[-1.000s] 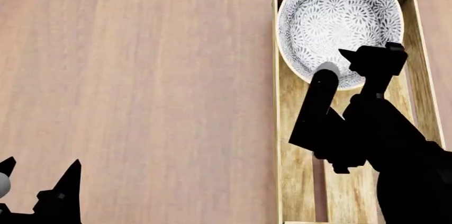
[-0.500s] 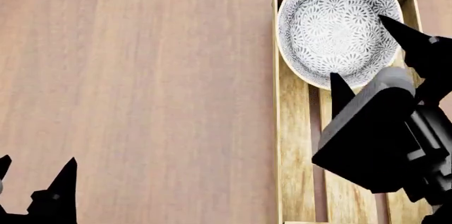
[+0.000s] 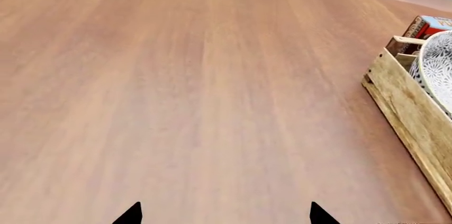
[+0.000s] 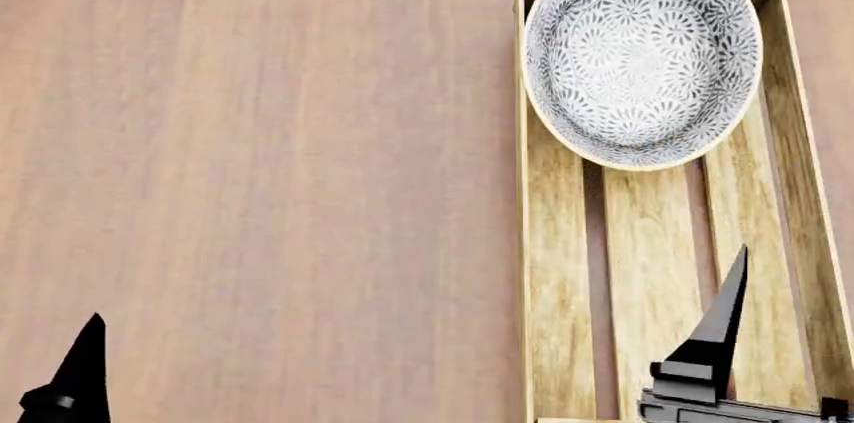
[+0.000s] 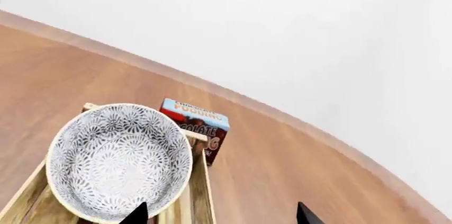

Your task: Pick up the bowl on the left and put it in the tray.

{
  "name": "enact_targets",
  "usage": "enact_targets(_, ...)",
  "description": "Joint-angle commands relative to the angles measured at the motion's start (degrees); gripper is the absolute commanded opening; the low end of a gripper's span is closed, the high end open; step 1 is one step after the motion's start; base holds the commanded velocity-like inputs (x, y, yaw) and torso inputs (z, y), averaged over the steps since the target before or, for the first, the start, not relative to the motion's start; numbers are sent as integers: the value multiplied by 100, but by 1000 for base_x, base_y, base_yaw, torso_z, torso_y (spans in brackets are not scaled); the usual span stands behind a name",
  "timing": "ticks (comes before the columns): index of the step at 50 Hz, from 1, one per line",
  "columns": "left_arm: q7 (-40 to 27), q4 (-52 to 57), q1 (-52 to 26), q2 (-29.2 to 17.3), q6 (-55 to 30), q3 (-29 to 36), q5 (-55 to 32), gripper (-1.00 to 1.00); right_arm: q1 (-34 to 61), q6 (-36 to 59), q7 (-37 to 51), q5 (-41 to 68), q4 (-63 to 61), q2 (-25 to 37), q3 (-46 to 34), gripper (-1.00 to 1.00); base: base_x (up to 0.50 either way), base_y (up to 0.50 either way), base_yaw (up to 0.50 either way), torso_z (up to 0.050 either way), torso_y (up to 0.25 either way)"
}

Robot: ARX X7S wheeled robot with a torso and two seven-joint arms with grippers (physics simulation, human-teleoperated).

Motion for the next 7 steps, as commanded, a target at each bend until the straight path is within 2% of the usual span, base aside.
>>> enact_targets(1,457,-849,524,341,1137,64,641,100,-947,-1633,119,384,1199,-946,-23,100,0,0,0,0,0)
enact_targets(7,704,-1655,558,571,1745,175,975,100,-960,-2270,-347,413,1905,-1314,-310,100,0,0,0,0,0)
